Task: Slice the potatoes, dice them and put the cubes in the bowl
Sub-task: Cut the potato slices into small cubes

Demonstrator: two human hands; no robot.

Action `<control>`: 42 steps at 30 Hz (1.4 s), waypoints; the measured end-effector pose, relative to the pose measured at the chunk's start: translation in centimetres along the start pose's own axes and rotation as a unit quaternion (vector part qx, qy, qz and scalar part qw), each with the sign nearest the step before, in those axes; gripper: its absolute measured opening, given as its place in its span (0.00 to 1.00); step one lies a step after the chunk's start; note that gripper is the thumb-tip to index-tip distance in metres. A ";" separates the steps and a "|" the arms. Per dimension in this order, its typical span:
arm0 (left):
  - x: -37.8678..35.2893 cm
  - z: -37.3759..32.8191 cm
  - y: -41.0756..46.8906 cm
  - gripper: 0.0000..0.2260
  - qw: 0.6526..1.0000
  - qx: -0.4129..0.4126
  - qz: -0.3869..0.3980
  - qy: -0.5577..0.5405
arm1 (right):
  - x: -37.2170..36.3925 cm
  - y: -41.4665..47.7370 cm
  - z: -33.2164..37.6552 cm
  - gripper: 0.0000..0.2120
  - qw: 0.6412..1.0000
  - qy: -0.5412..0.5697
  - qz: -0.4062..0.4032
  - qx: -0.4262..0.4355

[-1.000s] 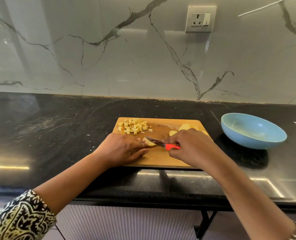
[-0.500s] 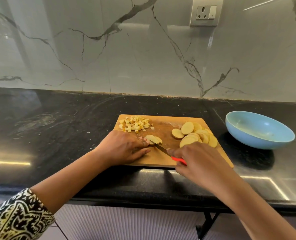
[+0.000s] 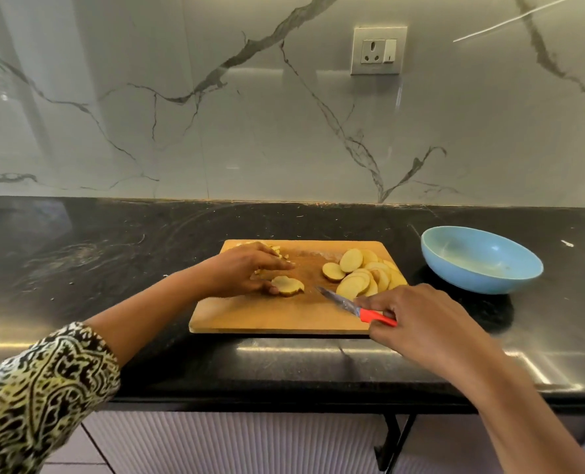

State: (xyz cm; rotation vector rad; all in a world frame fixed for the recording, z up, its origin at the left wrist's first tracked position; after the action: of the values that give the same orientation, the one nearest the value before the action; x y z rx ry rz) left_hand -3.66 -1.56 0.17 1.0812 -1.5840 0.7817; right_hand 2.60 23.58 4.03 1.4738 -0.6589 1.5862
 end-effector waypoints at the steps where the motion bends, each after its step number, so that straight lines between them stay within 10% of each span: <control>1: 0.1 -0.1 0.5 0.22 1.000 -0.010 0.016 -0.011 | -0.1 -0.1 -0.1 0.18 1.000 0.004 0.000 -0.005; 6: 0.0 -0.4 1.9 0.17 0.996 -0.025 0.043 -0.070 | -0.6 -0.5 0.0 0.17 1.000 0.008 -0.018 -0.020; 19: -1.9 -2.0 -0.9 0.19 0.983 0.054 -0.171 0.046 | -4.5 1.8 4.5 0.16 0.996 -0.025 -0.088 -0.014; 42: -1.5 -2.6 -1.1 0.17 0.984 0.074 -0.163 -0.009 | -2.7 1.9 4.8 0.17 0.998 -0.016 -0.061 -0.006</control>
State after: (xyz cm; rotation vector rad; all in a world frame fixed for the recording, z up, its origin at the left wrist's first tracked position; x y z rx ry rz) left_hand -1.58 0.73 -0.58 1.4156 -1.3316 0.6741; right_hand 3.36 18.01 2.49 1.5057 -0.5843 1.4652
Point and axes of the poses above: each hand's wrist, its own y-axis towards the middle knuckle, its own x-axis out of the back of the hand, z = x × y, the point moved 5 cm from there along y, towards the middle knuckle, and after that the axes turned 4 degrees about -y, right-handed, at the moved point
